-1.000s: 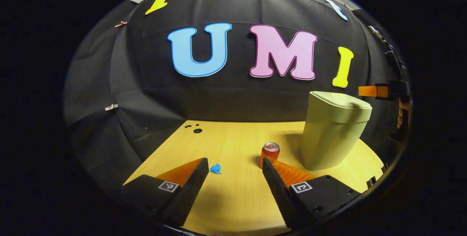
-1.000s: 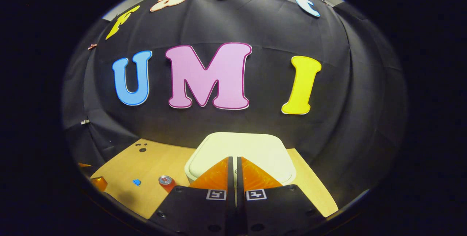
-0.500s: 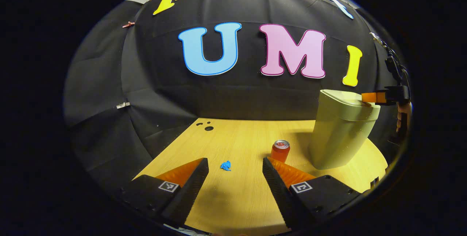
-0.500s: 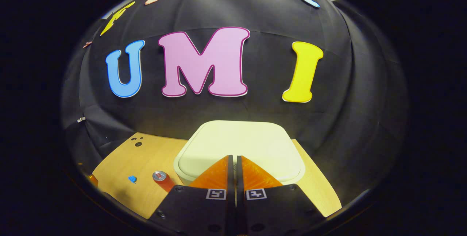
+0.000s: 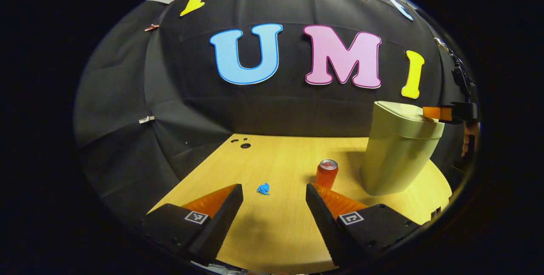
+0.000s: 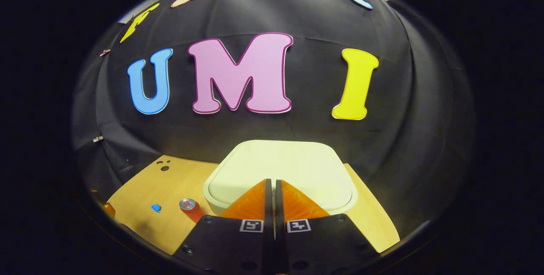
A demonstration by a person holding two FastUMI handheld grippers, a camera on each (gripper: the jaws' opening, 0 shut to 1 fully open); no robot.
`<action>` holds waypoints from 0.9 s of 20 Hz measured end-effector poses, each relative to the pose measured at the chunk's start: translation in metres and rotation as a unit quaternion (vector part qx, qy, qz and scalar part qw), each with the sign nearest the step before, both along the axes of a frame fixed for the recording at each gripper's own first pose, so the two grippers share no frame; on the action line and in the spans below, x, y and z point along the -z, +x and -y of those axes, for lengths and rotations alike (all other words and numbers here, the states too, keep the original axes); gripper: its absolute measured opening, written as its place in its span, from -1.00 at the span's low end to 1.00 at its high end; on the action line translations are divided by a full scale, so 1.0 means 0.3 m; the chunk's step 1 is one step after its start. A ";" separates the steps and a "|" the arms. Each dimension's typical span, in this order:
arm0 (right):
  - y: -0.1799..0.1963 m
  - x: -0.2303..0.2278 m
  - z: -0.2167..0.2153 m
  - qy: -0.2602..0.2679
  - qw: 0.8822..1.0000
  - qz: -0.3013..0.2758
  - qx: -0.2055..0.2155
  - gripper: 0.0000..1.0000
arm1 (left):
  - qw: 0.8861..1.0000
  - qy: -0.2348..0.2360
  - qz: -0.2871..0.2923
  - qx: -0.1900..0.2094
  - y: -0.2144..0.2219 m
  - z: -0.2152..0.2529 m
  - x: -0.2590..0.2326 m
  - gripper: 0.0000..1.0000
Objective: Press the lid of the desktop garbage bin to open it, pick up the crumpled paper on the desktop and throw it into the bin, then pick up the pop can on the desktop and drop it into the bin, and finally close the garbage bin lid.
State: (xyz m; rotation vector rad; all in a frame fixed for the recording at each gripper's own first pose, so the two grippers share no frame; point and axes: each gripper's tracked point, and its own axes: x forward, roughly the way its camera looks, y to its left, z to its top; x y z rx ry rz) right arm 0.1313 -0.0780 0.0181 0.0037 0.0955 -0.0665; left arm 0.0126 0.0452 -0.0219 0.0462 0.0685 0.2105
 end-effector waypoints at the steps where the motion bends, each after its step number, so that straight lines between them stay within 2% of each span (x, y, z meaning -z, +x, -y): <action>1: -0.002 -0.013 0.000 -0.001 1.000 0.009 -0.003 -0.89 | 1.000 0.001 -0.001 -0.002 0.002 0.005 0.002 0.92; 8: -0.041 -0.061 0.015 0.040 0.998 0.018 -0.038 -0.90 | 0.999 0.006 0.000 -0.033 -0.007 0.055 -0.018 0.92; 11: -0.082 -0.095 -0.006 0.017 0.997 0.044 -0.055 -0.90 | 0.999 0.004 0.013 -0.050 -0.010 0.069 -0.035 0.88; 13: -0.112 -0.094 -0.014 -0.002 0.997 0.048 -0.061 -0.90 | 0.999 -0.003 0.007 -0.046 -0.006 0.084 -0.023 0.88; 14: -0.131 -0.085 -0.018 -0.004 0.997 0.045 -0.063 -0.90 | 0.999 -0.003 0.008 -0.041 -0.002 0.087 -0.026 0.79; 15: -0.152 -0.085 -0.019 -0.003 0.997 0.045 -0.062 -0.90 | 0.999 0.000 0.008 -0.037 0.005 0.082 -0.030 0.88; 18: -0.193 -0.059 -0.005 -0.003 0.998 0.037 -0.042 -0.90 | 1.000 0.012 0.007 -0.015 0.048 0.064 -0.032 0.88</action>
